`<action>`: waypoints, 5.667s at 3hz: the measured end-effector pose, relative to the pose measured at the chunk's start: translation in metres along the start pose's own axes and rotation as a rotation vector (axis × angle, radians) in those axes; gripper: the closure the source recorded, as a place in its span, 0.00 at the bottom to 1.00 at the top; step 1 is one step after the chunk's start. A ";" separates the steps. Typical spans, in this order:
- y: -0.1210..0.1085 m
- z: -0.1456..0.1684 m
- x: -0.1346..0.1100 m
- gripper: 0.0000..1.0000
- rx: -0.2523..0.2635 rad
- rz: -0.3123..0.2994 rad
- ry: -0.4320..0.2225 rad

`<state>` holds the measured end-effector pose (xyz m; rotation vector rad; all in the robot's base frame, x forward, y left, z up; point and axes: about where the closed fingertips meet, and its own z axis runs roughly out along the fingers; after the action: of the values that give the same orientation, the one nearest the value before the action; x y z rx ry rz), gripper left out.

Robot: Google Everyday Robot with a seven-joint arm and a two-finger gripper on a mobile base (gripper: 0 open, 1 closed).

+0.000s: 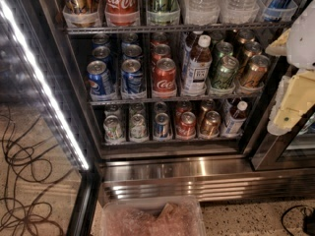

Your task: Pick coke can from top shelf of fridge

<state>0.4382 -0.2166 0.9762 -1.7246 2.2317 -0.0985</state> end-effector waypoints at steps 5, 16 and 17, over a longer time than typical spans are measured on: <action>0.011 -0.006 -0.112 0.00 0.045 -0.014 -0.427; 0.049 0.020 -0.249 0.00 0.266 0.241 -0.755; 0.034 0.036 -0.257 0.00 0.338 0.301 -0.802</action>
Offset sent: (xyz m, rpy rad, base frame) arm 0.0049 0.0409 -0.0065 0.1234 -0.0342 0.0239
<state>0.4736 0.0429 0.9869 -0.9819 1.7050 0.2329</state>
